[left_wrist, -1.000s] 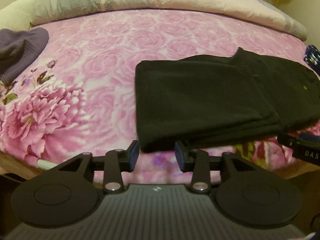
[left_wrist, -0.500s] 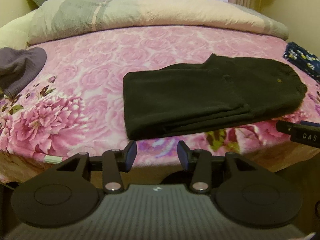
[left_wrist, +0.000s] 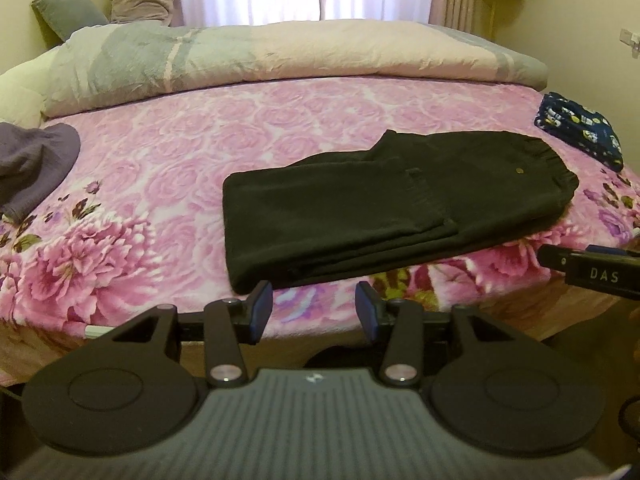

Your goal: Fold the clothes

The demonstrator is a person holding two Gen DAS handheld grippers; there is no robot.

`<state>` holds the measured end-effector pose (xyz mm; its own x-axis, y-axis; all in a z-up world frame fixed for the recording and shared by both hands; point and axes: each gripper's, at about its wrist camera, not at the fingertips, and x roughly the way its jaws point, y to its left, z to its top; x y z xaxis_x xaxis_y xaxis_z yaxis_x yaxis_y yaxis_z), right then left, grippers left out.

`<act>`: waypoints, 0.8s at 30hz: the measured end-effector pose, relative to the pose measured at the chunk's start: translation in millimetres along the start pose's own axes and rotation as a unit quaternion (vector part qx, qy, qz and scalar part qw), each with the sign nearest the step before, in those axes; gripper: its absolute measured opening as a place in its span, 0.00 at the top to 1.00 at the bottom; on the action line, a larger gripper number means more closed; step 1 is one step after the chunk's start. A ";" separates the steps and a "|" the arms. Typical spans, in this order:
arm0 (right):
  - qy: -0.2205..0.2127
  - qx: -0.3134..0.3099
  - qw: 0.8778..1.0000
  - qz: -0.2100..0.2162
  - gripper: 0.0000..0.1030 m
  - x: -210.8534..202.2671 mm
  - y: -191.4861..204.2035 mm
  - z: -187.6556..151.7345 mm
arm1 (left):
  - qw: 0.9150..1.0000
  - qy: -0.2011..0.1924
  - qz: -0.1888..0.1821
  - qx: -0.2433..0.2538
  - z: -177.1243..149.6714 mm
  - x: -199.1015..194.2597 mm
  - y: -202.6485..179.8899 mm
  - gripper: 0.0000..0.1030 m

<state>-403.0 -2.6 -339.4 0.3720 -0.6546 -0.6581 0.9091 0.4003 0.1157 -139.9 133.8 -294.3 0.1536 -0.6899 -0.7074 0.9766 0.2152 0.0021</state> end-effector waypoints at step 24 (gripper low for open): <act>0.029 0.116 0.992 0.030 0.26 59.8 -75.3 10.9 | 0.998 0.016 -0.042 -0.049 17.2 54.1 25.6 0.66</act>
<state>-447.2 -78.9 -379.4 0.4207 -0.5936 -0.6861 0.9072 0.2733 0.3198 -104.0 90.1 -320.3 0.0654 -0.6867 -0.7240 0.9662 0.2248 -0.1260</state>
